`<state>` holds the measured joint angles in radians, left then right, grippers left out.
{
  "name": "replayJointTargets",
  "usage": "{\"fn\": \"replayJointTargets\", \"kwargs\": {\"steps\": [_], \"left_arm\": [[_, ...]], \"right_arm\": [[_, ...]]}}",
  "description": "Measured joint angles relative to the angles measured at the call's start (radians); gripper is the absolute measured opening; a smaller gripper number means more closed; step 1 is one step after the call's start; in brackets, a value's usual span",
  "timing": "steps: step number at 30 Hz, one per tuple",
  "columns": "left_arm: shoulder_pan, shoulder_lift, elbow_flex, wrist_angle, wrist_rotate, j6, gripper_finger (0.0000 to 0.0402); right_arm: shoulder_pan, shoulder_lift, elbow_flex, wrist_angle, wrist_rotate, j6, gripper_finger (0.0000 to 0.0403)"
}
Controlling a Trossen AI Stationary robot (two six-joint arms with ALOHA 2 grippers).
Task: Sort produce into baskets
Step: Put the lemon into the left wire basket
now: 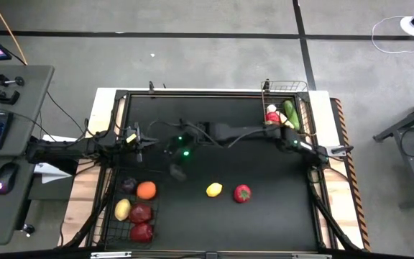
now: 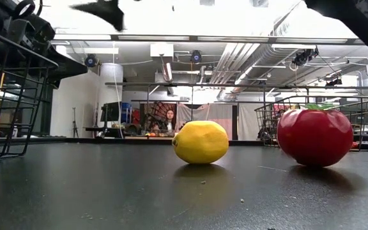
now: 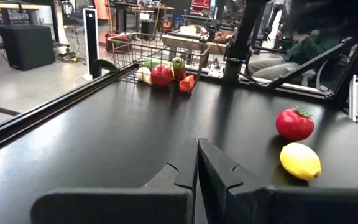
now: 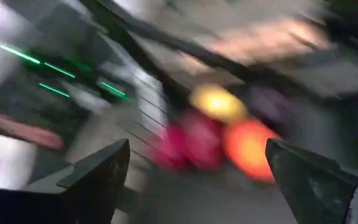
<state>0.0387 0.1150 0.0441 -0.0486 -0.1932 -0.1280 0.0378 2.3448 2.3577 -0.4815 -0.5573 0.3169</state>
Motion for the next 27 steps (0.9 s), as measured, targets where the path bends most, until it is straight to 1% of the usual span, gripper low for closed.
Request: {"fn": "replayJointTargets", "kwargs": {"steps": [1,3,6,7,8,9,11,14,17,20,22,24,27], "left_arm": [[0.000,0.000,0.000,0.002,0.000,0.000,0.0000],[0.000,0.000,0.000,0.000,0.000,0.000,0.0000],[0.000,0.000,0.000,0.000,0.000,0.000,0.0000],[0.000,0.000,0.000,0.001,0.000,0.000,0.0000],[0.000,0.000,0.000,0.001,0.000,0.000,0.0000],[0.000,0.000,0.000,0.000,0.000,0.000,0.0000],[0.000,0.000,0.000,0.001,0.000,0.000,0.0000],[0.000,0.000,0.000,0.001,0.000,0.000,0.0000],[0.000,0.000,0.000,0.001,0.000,0.000,0.0000],[0.000,0.000,0.000,0.001,0.000,0.000,0.0000],[0.000,0.000,0.000,0.001,0.000,0.000,0.0000],[0.000,0.000,0.000,0.000,0.000,0.000,0.0000],[0.000,0.000,0.000,0.001,0.000,0.000,0.0000]], "right_arm": [[0.002,-0.022,0.000,-0.115,0.079,-0.056,0.0367],[0.009,-0.063,-0.001,-0.362,0.275,-0.155,0.0367],[0.028,-0.107,-0.001,-0.656,0.596,-0.231,0.0367],[0.035,-0.116,-0.013,-0.733,0.682,-0.232,0.0367],[0.039,-0.126,-0.033,-0.787,0.744,-0.228,0.0367],[0.041,-0.139,-0.063,-0.821,0.779,-0.215,0.0367],[0.042,-0.177,-0.148,-0.842,0.784,-0.180,0.0367],[0.050,-0.285,-0.346,-0.767,0.726,-0.148,0.0367],[0.083,-0.417,-0.607,-0.605,0.678,-0.089,0.0367],[0.127,-0.543,-0.830,-0.424,0.634,0.020,0.0367],[0.155,-0.613,-0.934,-0.289,0.626,0.130,0.0367],[0.181,-0.651,-1.011,-0.151,0.626,0.232,0.0367],[0.216,-0.667,-1.080,-0.012,0.614,0.286,0.0367]]}}
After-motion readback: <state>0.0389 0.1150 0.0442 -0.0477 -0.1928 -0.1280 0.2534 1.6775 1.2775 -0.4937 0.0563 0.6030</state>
